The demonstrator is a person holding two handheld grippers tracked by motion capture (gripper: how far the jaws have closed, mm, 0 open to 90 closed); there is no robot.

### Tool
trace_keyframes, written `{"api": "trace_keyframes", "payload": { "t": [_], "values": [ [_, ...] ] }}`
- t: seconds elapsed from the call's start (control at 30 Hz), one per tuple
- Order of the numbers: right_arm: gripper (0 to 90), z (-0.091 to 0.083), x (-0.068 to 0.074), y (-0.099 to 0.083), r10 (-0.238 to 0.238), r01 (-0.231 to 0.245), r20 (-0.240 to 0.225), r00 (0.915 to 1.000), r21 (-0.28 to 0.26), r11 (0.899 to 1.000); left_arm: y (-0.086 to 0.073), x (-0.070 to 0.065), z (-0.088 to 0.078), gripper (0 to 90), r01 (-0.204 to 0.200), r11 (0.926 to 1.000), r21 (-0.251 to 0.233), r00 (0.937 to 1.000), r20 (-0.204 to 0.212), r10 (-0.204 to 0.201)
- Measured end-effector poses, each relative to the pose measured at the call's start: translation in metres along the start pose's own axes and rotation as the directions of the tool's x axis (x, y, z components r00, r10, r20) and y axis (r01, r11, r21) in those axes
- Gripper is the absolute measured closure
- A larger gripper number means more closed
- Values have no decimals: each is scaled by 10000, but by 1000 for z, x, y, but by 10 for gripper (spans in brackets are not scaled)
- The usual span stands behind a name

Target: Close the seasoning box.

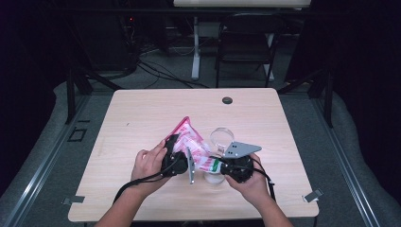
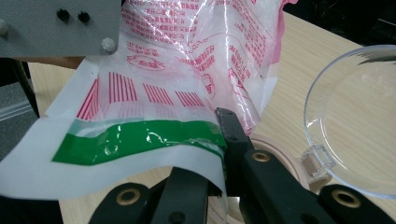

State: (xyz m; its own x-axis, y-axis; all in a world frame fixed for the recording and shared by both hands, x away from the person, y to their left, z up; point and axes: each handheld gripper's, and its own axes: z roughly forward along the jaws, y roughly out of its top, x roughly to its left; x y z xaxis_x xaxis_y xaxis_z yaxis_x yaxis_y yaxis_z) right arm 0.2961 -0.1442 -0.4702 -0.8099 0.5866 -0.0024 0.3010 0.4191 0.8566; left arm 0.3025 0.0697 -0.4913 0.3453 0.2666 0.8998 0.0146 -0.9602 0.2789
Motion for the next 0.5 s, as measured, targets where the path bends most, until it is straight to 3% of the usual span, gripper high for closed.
{"api": "trace_keyframes", "payload": {
  "t": [0.5],
  "values": [
    [900, -2, -5, -3, 141, -141, 35, 9999, 1, 9999, 7, 4, 0, 618, -363, 9993, 13, 9991, -220, 363]
  ]
}}
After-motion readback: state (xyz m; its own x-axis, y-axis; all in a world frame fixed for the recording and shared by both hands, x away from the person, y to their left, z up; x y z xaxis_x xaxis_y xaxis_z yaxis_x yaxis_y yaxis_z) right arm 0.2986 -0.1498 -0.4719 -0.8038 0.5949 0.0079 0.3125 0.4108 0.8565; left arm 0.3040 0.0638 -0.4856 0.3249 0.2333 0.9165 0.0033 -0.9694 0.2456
